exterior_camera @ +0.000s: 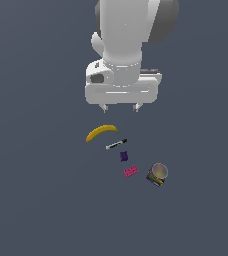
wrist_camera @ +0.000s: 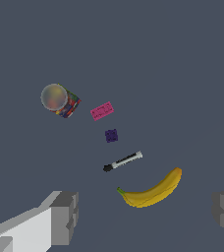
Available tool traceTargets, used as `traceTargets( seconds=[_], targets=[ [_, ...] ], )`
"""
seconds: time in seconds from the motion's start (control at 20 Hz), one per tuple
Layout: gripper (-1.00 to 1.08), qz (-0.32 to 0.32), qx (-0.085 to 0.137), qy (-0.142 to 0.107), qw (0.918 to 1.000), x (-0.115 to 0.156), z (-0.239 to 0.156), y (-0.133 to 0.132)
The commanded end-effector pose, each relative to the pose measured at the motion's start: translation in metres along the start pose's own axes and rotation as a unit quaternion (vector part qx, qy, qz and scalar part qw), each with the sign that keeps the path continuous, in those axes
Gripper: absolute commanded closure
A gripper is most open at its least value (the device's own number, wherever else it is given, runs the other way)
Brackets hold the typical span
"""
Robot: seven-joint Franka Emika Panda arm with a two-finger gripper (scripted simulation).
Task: Pick up a designated object from a clutter of objects.
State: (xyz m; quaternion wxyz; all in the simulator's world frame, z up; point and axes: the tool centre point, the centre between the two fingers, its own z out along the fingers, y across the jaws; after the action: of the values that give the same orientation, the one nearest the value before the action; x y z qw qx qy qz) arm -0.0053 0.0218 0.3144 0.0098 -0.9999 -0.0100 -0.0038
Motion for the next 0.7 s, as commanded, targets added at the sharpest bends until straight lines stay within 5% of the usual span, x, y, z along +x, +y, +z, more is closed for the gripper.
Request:
traceTargets(
  seconds=[0.0,0.65],
  targets=[
    [-0.92,0.000,0.000,0.000,1.0000,0.000,0.000,0.000],
    [-0.92,0.039,0.007,0.006,0.9992,0.006,-0.003,0.022]
  ],
)
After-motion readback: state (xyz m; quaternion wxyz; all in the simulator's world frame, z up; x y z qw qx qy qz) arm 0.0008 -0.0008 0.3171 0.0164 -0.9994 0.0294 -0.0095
